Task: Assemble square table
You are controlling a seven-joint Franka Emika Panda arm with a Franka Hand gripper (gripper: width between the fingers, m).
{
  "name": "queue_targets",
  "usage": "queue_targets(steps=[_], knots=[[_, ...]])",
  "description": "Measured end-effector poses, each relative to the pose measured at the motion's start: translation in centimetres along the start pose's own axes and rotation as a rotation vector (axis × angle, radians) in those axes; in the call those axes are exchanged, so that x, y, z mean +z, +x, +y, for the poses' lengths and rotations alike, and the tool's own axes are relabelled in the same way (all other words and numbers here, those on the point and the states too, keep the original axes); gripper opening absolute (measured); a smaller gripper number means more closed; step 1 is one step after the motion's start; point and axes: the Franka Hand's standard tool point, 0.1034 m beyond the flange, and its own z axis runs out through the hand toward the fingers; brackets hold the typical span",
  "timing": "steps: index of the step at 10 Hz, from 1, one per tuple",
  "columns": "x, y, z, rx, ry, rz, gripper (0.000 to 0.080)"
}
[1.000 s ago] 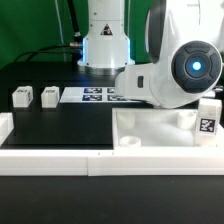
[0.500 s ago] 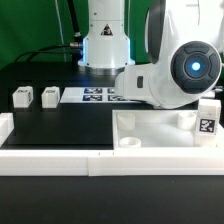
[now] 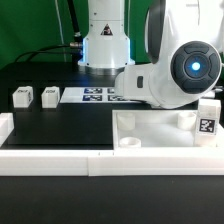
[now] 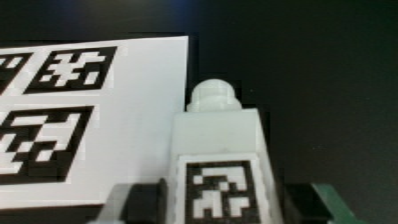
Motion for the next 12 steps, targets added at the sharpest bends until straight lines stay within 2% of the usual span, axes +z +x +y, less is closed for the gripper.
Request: queue_targets(steps=[4, 6, 7, 9, 10, 12], knots=[[-0.3, -0.2, 0.4, 0.0, 0.009, -0.003, 0.029], [-3.6, -2.9, 1.2, -0.025, 0.041, 0.042, 0.0291], [-4.8, -4.5, 1.6, -0.029, 0.059, 0.054, 0.0291], [-7.1, -6.1, 2.1, -0.043, 0.079, 0.151, 0.0291], [-8.0, -6.3, 2.5, -0.056, 0.071, 0.245, 0.0291], [-8.2, -5.8, 2.4, -0.054, 0.082, 0.38, 0.0291]])
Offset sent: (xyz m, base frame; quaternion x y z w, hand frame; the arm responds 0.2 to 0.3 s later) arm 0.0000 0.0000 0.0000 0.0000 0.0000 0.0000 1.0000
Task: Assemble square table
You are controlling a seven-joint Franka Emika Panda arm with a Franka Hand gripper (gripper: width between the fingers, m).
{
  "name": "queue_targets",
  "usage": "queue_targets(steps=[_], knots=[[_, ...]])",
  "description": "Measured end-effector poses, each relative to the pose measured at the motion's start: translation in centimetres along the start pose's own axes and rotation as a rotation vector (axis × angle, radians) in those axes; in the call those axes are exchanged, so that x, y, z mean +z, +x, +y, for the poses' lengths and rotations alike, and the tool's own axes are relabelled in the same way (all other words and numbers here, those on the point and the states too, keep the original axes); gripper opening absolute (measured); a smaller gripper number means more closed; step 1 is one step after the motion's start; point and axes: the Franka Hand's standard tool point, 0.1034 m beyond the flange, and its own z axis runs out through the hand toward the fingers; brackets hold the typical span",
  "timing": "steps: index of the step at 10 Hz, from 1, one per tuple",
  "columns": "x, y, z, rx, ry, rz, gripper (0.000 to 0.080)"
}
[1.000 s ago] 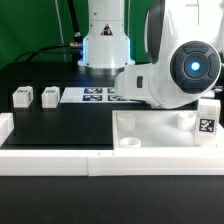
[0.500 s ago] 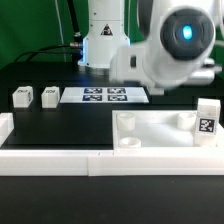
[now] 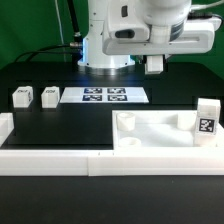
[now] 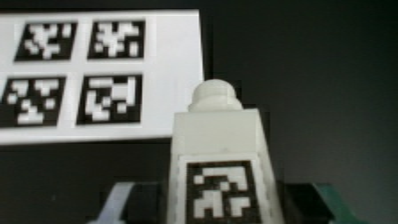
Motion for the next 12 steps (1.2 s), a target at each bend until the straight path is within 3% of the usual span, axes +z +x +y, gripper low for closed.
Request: queue_targets(steps=[2, 3, 4, 5, 6, 10, 12], knots=[[-0.4, 1.4, 0.5, -0.03, 0.004, 0.148, 0.0291], [-3.0, 2.5, 1.5, -0.07, 0.002, 0.209, 0.0291], [-6.7, 3.5, 2.4, -0.109, -0.001, 0.299, 0.0291], [-9.8, 4.0, 3.2, -0.165, -0.021, 0.364, 0.0291], [-11.8, 4.6, 3.2, -0.17, -0.024, 0.436, 0.0291], [-12.0, 5.4, 4.1, -0.152, -0.041, 0.73, 0.0291], [-14.1, 7.6, 5.9, -0.179, -0.072, 0.895, 0.0291]])
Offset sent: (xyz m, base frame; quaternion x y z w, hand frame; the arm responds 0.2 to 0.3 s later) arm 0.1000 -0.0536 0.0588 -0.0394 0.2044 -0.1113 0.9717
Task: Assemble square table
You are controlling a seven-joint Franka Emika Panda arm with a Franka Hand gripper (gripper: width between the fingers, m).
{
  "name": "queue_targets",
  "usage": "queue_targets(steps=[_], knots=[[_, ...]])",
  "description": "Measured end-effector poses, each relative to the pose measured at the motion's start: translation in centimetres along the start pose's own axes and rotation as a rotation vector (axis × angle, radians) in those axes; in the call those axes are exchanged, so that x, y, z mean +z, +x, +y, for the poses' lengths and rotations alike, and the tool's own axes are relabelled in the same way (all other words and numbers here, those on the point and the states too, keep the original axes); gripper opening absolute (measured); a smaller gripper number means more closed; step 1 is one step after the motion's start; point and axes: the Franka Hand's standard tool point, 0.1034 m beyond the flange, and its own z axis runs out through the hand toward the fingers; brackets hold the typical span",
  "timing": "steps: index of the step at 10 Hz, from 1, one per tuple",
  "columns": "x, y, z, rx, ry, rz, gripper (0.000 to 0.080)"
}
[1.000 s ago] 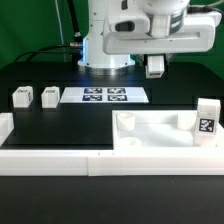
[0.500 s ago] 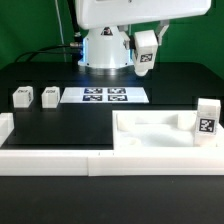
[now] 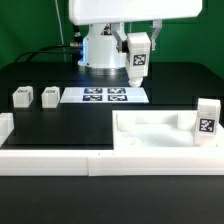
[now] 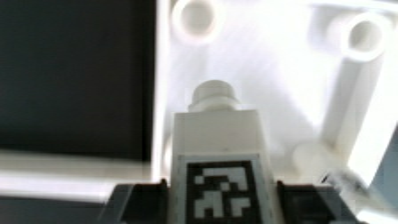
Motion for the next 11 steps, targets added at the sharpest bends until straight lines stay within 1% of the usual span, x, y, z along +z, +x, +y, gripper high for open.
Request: queue_targets(steps=[1, 2, 3, 4, 5, 6, 7, 8, 9, 11], knots=[[0.4, 2.0, 1.3, 0.001, -0.018, 0.059, 0.0291], [0.8, 3.6, 2.3, -0.005, -0.06, 0.163, 0.0291], [0.9, 3.2, 2.6, -0.015, -0.086, 0.209, 0.0291], [0.8, 3.0, 3.4, -0.02, -0.122, 0.267, 0.0291], [0.9, 2.9, 3.7, -0.019, -0.137, 0.286, 0.0291], [1.0, 2.8, 3.5, -0.019, -0.13, 0.275, 0.0291], [1.1, 2.7, 3.5, -0.02, -0.131, 0.273, 0.0291], [2.1, 1.9, 2.7, -0.025, -0.137, 0.278, 0.0291], [2.9, 1.7, 2.3, -0.03, -0.133, 0.263, 0.0291], [4.3, 3.1, 1.8, -0.027, -0.108, 0.254, 0.0291]])
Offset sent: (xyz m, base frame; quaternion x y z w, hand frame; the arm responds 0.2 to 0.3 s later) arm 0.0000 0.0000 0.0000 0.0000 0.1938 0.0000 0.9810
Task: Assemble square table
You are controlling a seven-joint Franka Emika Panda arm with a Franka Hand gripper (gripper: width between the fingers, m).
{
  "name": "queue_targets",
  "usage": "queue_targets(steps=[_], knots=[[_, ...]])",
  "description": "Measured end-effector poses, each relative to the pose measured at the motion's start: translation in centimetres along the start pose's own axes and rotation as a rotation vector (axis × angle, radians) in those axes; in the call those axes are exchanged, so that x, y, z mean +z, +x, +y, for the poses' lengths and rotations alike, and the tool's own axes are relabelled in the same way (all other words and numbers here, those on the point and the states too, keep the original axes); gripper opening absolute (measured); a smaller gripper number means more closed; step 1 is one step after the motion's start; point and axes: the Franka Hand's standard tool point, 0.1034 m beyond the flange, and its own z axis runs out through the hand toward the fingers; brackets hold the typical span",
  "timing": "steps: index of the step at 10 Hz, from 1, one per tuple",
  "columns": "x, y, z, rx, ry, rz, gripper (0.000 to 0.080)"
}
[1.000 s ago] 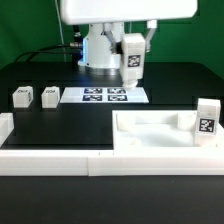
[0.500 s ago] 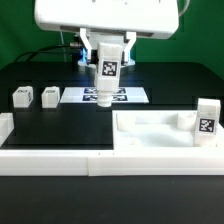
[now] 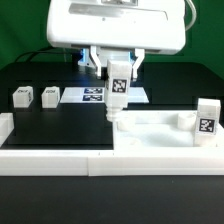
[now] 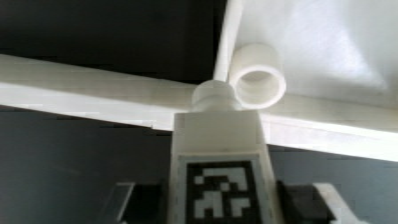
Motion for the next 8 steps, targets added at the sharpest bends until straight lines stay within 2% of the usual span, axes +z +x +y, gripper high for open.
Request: queue_targets(steps=[2, 4, 8], knots=[[1.0, 0.7, -1.4, 0.018, 0.018, 0.004, 0.0291], [1.9, 0.7, -1.5, 0.02, 0.017, -0.001, 0.0291], [2.4, -0.2, -1.6, 0.017, 0.015, -0.017, 0.0291]])
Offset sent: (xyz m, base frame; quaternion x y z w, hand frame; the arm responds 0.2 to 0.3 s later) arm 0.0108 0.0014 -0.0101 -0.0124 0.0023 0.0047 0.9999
